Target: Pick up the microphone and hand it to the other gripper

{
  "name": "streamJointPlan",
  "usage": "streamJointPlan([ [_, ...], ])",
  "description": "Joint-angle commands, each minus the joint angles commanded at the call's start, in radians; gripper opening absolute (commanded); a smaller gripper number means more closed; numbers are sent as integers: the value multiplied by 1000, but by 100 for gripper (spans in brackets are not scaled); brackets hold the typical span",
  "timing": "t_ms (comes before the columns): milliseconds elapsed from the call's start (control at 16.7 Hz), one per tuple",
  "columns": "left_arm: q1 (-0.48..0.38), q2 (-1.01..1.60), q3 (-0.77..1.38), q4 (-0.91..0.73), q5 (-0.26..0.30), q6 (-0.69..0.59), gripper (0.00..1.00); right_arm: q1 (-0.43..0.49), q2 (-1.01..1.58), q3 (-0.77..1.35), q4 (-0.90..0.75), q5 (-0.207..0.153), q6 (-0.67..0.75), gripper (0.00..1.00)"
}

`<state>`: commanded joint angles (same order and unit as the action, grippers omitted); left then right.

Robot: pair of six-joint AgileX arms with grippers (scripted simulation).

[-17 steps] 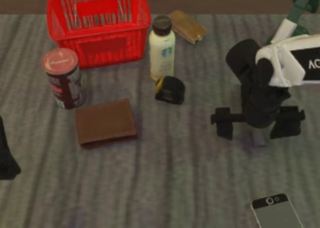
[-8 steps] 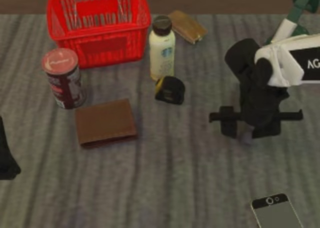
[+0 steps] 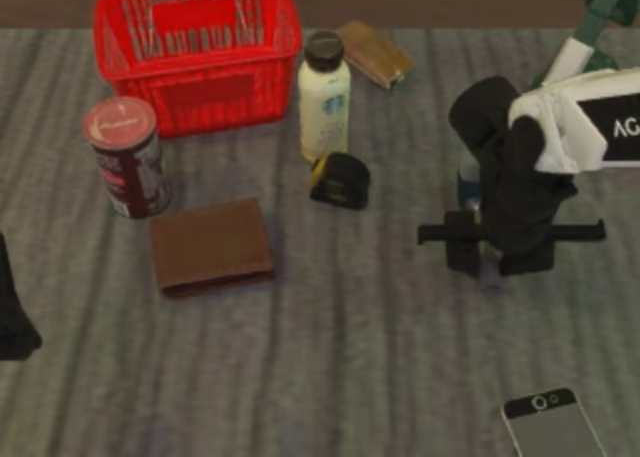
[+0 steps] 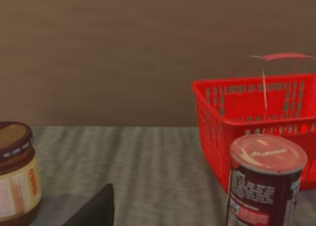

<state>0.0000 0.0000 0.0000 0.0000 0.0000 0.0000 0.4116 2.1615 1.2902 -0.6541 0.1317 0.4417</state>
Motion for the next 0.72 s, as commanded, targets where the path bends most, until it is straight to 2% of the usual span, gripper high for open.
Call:
streamJointPlan([
  [60, 0, 0, 0, 0, 0, 0, 100, 0, 0, 0, 0, 0, 0, 0],
  [120, 0, 0, 0, 0, 0, 0, 100, 12, -41, 22, -9, -41, 26, 0],
  [360, 0, 0, 0, 0, 0, 0, 100, 15, -51, 10, 55, -60, 6, 0],
  [540, 0, 0, 0, 0, 0, 0, 100, 17, -78, -25, 205, -105, -38, 0],
  [720, 0, 0, 0, 0, 0, 0, 100, 18, -117, -84, 429, -167, -99, 0],
])
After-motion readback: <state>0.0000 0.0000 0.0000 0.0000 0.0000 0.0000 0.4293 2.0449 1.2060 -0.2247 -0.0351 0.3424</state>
